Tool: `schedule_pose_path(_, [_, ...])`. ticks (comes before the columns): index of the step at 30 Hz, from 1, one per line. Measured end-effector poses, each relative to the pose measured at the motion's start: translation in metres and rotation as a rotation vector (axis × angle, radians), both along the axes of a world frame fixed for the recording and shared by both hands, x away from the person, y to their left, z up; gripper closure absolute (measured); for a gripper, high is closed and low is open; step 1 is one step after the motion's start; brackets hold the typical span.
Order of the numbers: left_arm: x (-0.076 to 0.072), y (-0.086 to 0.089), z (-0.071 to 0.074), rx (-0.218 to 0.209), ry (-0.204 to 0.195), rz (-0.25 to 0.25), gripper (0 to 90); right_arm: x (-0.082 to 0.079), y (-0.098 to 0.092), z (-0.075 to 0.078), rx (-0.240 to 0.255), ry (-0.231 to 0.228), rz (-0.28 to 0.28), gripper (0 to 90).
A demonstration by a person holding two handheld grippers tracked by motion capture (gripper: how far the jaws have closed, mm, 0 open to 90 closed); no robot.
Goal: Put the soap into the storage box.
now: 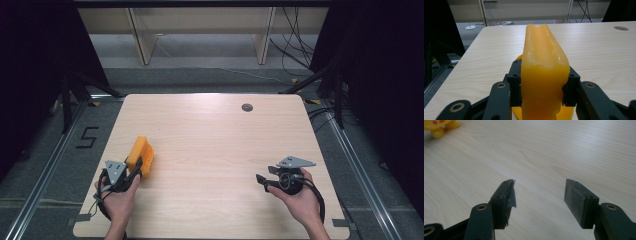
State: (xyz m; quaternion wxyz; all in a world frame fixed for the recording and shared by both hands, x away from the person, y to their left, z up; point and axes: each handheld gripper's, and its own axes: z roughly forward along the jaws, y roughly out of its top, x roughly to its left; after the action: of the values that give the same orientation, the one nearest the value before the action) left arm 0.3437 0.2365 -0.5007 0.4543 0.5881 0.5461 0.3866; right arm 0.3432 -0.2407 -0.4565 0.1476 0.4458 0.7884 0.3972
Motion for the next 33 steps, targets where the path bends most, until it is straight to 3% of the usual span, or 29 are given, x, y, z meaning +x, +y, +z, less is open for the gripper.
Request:
schedule_pose_path(9, [0.002, 0.0, -0.001, 0.008, 0.014, -0.011, 60.0, 0.0, 0.001, -0.002, -0.015, -0.006, 0.014, 41.3])
schedule_pose_path(11, [0.003, 0.0, -0.002, 0.007, 0.02, -0.014, 59.8, 0.0, 0.001, -0.002, 0.001, 0.002, 0.019, 41.1])
schedule_pose_path(12, [0.003, 0.0, -0.002, 0.003, 0.021, -0.012, 59.9, 0.0, 0.001, -0.001, -0.016, 0.004, 0.02, 41.0])
schedule_pose_path(13, [0.003, 0.001, -0.002, 0.008, 0.026, -0.018, 59.8, 0.001, 0.001, -0.002, -0.004, 0.017, 0.04, 40.9])
schedule_pose_path(20, [0.006, 0.002, 0.004, 0.013, 0.078, -0.035, 59.2, 0.001, 0.002, -0.003, -0.01, 0.003, 0.025, 40.6])
schedule_pose_path(25, [0.009, 0.003, 0.008, 0.009, 0.123, -0.055, 53.8, 0.0, 0.002, -0.003, -0.008, 0.006, 0.032, 40.3])
schedule_pose_path(33, [0.013, 0.005, 0.012, 0.001, 0.155, -0.061, 48.0, 0.0, 0.001, -0.002, -0.015, 0.022, 0.036, 40.1])
